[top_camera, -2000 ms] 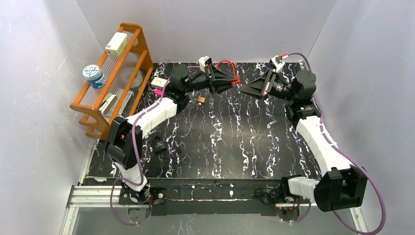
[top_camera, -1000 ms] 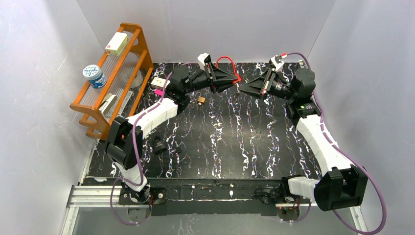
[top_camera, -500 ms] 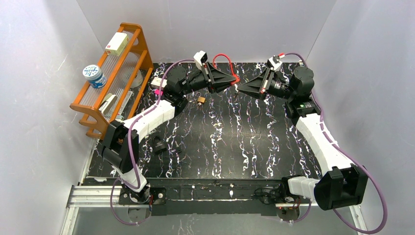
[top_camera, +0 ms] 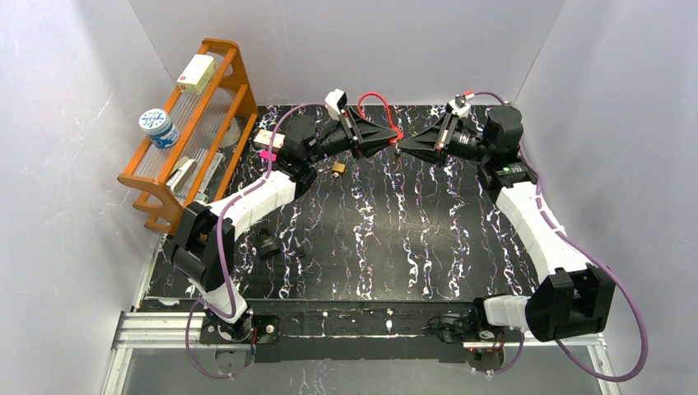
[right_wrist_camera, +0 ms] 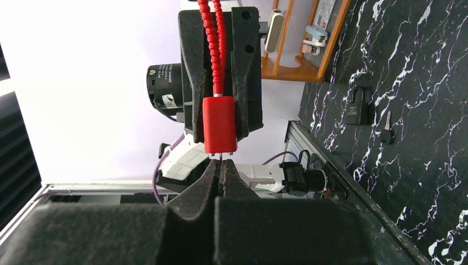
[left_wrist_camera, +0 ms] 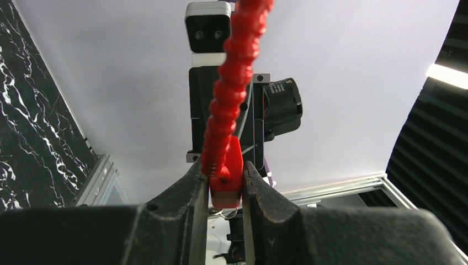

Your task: Unlock with the key

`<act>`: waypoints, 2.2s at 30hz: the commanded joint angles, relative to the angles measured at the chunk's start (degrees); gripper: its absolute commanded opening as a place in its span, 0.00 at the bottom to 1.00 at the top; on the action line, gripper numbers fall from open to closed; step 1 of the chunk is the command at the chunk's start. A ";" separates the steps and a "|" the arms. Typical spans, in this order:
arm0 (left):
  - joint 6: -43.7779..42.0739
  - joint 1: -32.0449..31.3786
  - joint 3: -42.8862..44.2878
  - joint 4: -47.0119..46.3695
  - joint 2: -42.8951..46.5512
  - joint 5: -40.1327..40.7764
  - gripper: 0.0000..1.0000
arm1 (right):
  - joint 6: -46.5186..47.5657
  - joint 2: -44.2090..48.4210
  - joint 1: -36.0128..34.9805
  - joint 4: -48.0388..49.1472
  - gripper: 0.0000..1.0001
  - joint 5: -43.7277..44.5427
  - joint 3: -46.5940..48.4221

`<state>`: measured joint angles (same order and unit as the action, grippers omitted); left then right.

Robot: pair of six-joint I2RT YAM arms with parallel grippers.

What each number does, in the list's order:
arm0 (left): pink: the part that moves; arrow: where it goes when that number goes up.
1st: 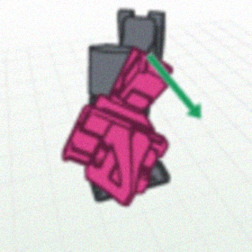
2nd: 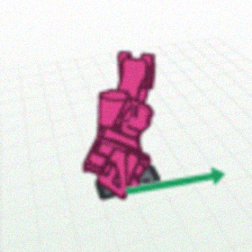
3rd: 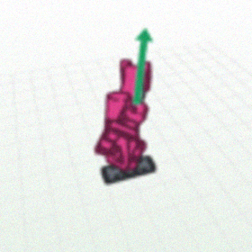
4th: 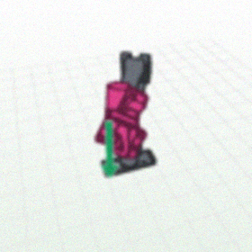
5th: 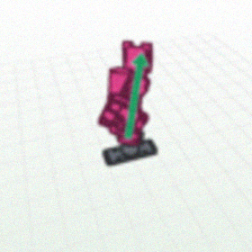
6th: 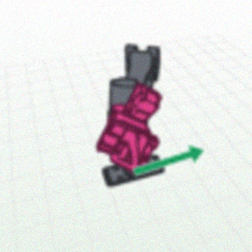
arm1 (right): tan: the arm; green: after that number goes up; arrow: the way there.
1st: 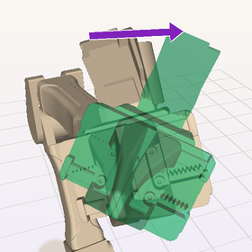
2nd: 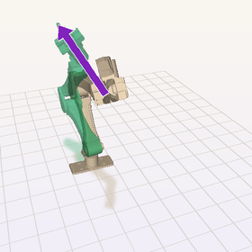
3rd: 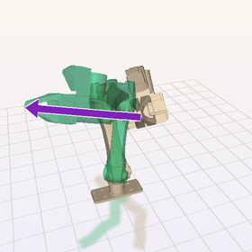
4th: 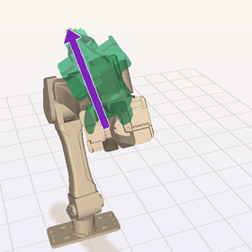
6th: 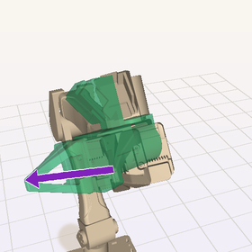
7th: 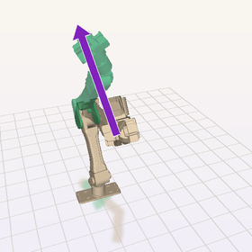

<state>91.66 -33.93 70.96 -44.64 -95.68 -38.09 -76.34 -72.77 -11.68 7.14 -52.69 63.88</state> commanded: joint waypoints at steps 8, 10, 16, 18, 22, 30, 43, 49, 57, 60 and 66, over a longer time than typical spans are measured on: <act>-3.19 -3.15 0.63 -3.17 3.76 -1.31 0.00 | -0.33 -0.97 0.09 1.82 0.17 5.18 -0.28; -4.12 -2.10 0.05 -3.17 4.20 0.62 0.00 | -2.52 1.43 0.17 9.19 0.36 4.78 -3.93; -4.83 -0.39 -0.13 -3.17 4.13 2.99 0.00 | -5.75 5.85 0.65 20.23 0.60 4.26 -10.83; -4.59 -0.35 0.05 -3.21 3.84 2.40 0.00 | -4.59 6.58 0.65 20.84 0.62 4.41 -10.74; -4.56 -0.19 -0.51 -3.37 4.18 2.14 0.00 | -2.46 7.68 0.75 19.95 0.63 5.49 -10.12; -5.20 0.01 -1.33 -3.35 5.61 2.78 0.00 | -3.86 6.15 0.76 18.84 0.28 5.16 -8.28; -4.97 0.01 -1.85 -3.60 6.55 2.45 0.00 | -2.88 5.80 0.63 20.51 0.05 3.74 -6.83; -5.51 0.01 -1.98 -3.79 6.73 2.32 0.00 | -4.56 4.43 -0.02 23.92 0.01 4.09 -6.10; -4.01 -0.26 -3.14 -4.31 9.92 9.63 0.00 | -1.08 1.82 -2.68 21.69 0.01 8.31 -2.13; -3.17 -0.34 -3.55 -4.31 9.84 10.38 0.00 | 0.05 -0.25 -4.00 20.63 0.01 9.26 1.51; -3.26 -0.41 -2.83 -4.40 9.41 9.61 0.00 | 1.38 -3.53 -5.95 16.59 0.01 11.54 4.64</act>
<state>88.53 -33.08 67.44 -47.20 -88.62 -25.74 -77.23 -74.41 -16.21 24.62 -44.88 64.82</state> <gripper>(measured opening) 0.189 0.028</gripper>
